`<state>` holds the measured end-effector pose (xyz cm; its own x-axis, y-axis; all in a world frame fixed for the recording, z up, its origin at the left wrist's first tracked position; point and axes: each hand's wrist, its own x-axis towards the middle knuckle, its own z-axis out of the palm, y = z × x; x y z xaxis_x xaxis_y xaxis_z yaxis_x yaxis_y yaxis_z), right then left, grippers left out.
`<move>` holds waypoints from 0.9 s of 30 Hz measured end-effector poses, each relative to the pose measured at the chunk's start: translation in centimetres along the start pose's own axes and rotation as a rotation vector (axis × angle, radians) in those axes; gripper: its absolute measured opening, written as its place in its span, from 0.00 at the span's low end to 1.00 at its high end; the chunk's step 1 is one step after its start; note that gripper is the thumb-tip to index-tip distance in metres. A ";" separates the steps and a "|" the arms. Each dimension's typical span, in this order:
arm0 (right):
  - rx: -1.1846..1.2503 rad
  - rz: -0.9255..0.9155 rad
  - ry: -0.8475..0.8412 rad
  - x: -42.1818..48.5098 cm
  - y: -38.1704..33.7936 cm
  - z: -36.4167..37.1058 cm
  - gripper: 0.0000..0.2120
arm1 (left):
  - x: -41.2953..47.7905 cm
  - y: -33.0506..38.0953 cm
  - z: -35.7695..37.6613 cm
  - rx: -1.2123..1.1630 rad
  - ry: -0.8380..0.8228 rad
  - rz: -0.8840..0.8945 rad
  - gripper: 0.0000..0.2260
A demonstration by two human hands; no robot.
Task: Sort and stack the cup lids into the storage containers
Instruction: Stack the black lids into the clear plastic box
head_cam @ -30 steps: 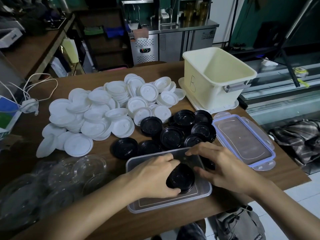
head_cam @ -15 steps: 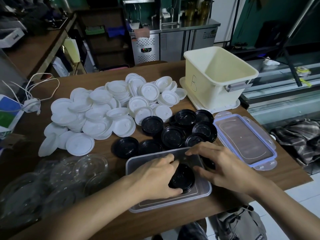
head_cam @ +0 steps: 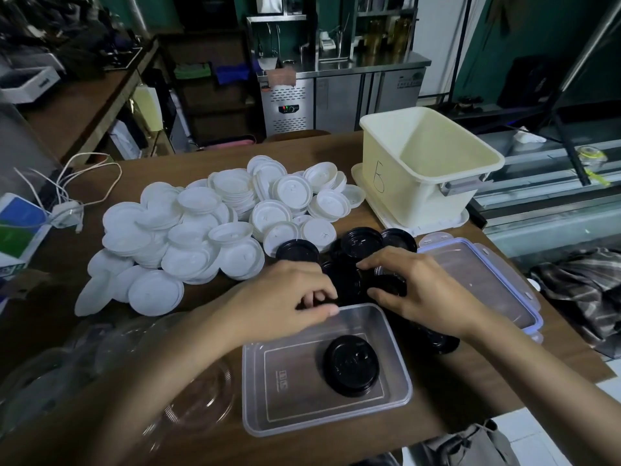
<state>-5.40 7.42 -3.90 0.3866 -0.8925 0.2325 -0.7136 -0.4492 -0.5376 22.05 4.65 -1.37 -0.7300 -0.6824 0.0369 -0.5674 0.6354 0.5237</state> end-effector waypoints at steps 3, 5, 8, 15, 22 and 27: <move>-0.017 0.016 -0.012 1.5 0.8 0.2 0.20 | 1.5 -2.4 -0.5 -0.008 0.030 -0.035 0.08; -0.038 0.047 -0.012 2.5 1.5 0.5 0.21 | 2.5 -4.0 -0.5 0.012 0.003 -0.050 0.09; -0.114 0.082 -0.009 3.8 3.2 1.0 0.22 | 3.7 -5.5 0.2 0.065 -0.080 -0.016 0.13; -0.348 0.080 -0.014 6.1 5.5 2.5 0.16 | 5.0 -6.6 2.0 0.220 -0.133 0.176 0.10; -0.402 0.027 0.007 6.9 5.6 2.9 0.03 | 4.8 -7.9 1.9 0.143 -0.088 0.177 0.04; -0.250 0.150 0.131 7.2 3.8 2.1 0.06 | 4.1 -8.1 1.2 0.038 -0.050 0.100 0.09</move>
<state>-4.09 -0.62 -6.02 0.1989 -0.9401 0.2770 -0.8845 -0.2939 -0.3623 23.24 -2.86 -6.46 -0.8013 -0.5966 0.0444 -0.5041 0.7133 0.4869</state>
